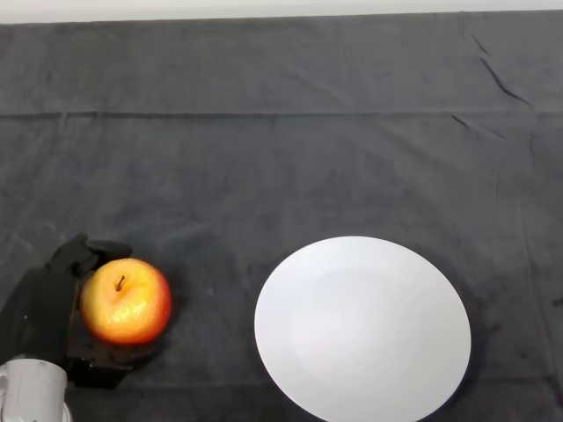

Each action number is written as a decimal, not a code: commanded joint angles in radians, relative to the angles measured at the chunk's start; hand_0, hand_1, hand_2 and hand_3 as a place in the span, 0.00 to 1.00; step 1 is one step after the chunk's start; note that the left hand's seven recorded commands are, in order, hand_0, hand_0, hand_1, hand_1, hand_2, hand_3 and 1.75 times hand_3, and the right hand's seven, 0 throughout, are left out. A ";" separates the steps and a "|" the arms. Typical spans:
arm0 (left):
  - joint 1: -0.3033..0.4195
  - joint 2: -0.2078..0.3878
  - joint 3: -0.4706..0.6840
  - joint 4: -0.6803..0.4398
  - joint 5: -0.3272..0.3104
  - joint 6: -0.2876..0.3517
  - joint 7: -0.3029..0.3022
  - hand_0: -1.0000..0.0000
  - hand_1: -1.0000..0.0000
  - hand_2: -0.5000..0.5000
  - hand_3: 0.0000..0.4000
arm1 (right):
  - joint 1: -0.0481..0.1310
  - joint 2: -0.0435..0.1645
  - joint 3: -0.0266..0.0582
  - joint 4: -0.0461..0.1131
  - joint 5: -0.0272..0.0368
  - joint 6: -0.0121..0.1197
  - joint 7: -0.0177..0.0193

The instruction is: Move the apple to the plate

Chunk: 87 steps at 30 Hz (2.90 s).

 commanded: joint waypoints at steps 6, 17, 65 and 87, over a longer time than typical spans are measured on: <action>-0.031 -0.026 -0.006 -0.035 0.034 0.052 -0.029 0.00 0.00 0.50 1.00 | 0.048 -0.001 -0.0039 -0.045 0.0311 0.001 -0.0031; -0.099 -0.016 -0.025 -0.174 0.082 0.161 -0.057 0.00 0.00 0.50 1.00 | 0.048 -0.002 -0.0042 -0.043 0.0314 0.001 -0.0026; -0.487 -0.181 -0.511 0.062 0.166 0.196 -0.059 0.00 0.00 0.50 1.00 | 0.044 -0.005 -0.0057 -0.034 0.0315 0.001 0.0003; -0.614 -0.203 -0.698 0.231 0.014 0.117 -0.048 0.00 0.00 0.50 1.00 | 0.044 -0.006 -0.0058 -0.033 0.0312 0.001 0.0007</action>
